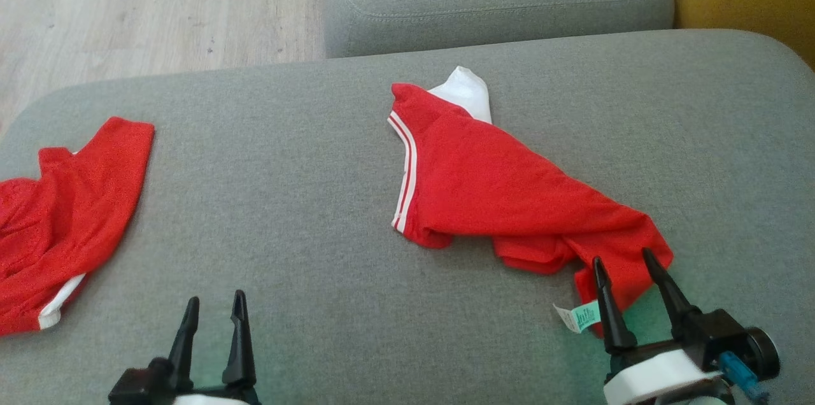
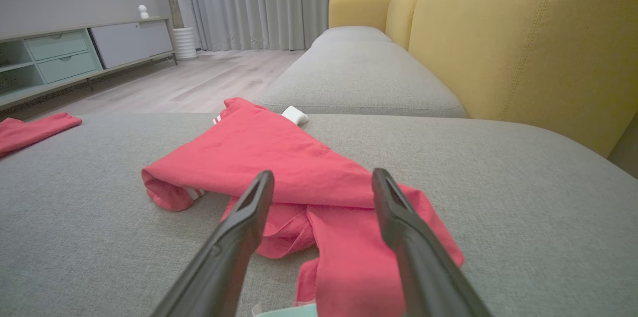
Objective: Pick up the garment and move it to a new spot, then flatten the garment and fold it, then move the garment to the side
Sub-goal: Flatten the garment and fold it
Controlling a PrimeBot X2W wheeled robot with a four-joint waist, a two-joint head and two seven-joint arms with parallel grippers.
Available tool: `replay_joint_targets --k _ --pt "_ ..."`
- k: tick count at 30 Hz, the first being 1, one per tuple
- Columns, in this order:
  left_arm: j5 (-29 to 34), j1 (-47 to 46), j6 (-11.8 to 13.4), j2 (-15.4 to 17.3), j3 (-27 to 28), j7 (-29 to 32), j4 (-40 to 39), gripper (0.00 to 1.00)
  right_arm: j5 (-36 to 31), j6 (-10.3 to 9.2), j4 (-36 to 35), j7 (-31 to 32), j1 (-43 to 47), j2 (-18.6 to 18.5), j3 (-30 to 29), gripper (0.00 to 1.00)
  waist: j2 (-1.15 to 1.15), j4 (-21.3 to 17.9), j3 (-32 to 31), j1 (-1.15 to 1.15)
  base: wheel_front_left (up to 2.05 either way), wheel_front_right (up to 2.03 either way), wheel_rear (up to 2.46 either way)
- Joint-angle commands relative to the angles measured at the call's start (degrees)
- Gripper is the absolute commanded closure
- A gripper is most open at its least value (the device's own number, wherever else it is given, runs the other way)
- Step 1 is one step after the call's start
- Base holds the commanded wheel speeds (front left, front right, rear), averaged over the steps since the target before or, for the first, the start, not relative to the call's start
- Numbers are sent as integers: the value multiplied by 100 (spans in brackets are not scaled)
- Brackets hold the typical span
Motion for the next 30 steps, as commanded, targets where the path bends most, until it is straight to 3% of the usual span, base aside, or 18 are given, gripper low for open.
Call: replay_joint_targets --k 1,12,17,24,30 --pt "59 -121 -40 -26 246 -62 -128 0 28 44 -145 -62 -165 -19 157 0 0 -1 7 0 0 0 0" --pt "182 -333 -229 -194 278 -62 -57 0 39 44 -172 -62 -278 -19 236 0 0 -128 97 0 0 0 0" --pt "-114 -956 -282 -243 -366 -21 103 0 21 44 -266 -62 -437 -18 291 0 0 -261 360 0 0 0 0" --pt "-987 -2275 -292 -272 -1419 645 688 0 36 44 -417 -62 -754 -18 460 0 0 -601 917 0 0 0 0" --pt "-1481 -2881 -293 -276 -1736 1024 1617 0 78 44 -449 -62 -882 -18 478 0 0 -949 1163 0 0 0 0"
